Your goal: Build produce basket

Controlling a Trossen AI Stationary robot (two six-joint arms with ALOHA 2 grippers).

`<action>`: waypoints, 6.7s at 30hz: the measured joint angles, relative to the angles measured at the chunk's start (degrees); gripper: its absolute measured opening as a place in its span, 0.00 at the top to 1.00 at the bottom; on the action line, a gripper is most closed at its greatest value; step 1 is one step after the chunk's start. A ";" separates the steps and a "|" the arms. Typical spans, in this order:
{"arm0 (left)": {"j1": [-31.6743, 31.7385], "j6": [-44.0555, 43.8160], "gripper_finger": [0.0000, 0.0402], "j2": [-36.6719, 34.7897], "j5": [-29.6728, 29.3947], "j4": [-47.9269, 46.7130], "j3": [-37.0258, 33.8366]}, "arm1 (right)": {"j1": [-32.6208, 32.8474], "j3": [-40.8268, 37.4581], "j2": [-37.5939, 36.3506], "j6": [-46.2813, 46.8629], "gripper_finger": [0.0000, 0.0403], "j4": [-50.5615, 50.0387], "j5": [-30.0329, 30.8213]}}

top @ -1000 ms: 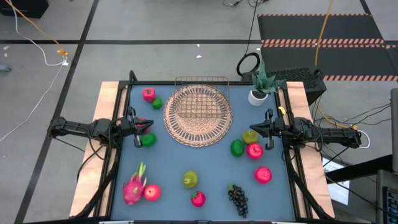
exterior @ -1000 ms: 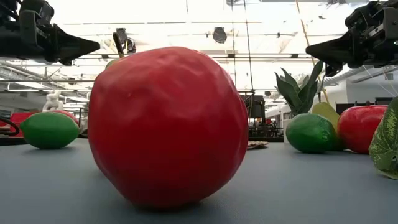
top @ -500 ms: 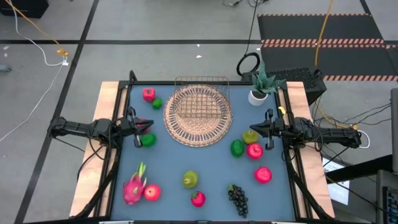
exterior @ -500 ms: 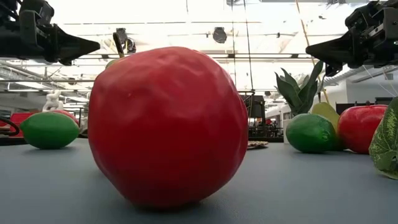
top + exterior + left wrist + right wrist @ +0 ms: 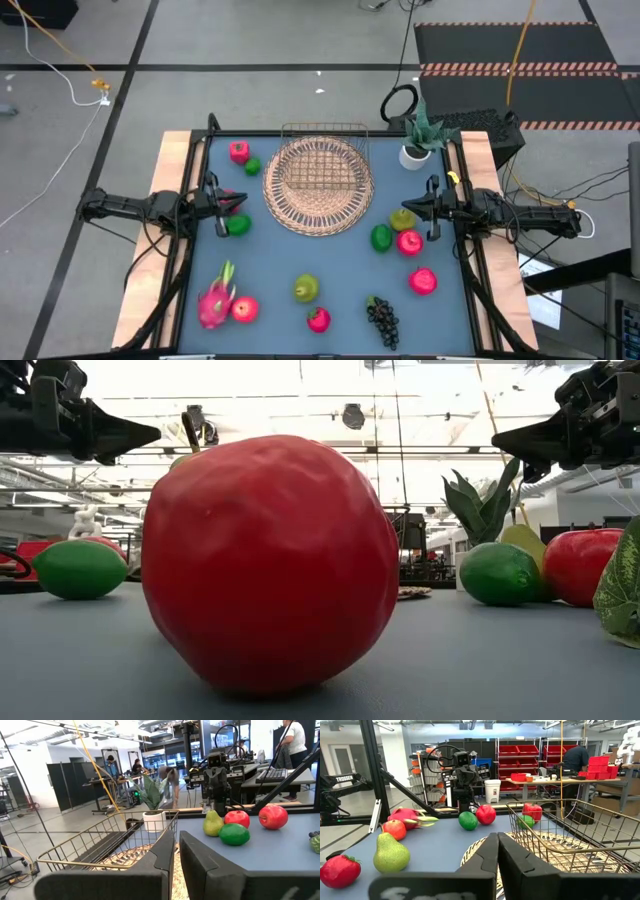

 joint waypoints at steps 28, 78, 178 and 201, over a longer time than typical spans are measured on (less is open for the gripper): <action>3.96 8.15 0.92 0.90 -18.47 10.47 0.07 | -0.05 0.00 4.51 15.25 1.00 7.39 20.30; 55.82 -28.41 0.00 64.11 -0.88 -12.35 25.55 | -0.42 1.70 40.85 19.11 0.13 36.44 27.22; 49.35 -24.80 0.23 55.62 13.17 -4.79 28.30 | -1.85 1.88 44.85 33.56 0.14 36.83 10.55; 38.09 -11.15 0.23 90.39 18.02 -32.01 72.65 | -4.29 1.88 44.83 33.37 0.14 35.79 11.88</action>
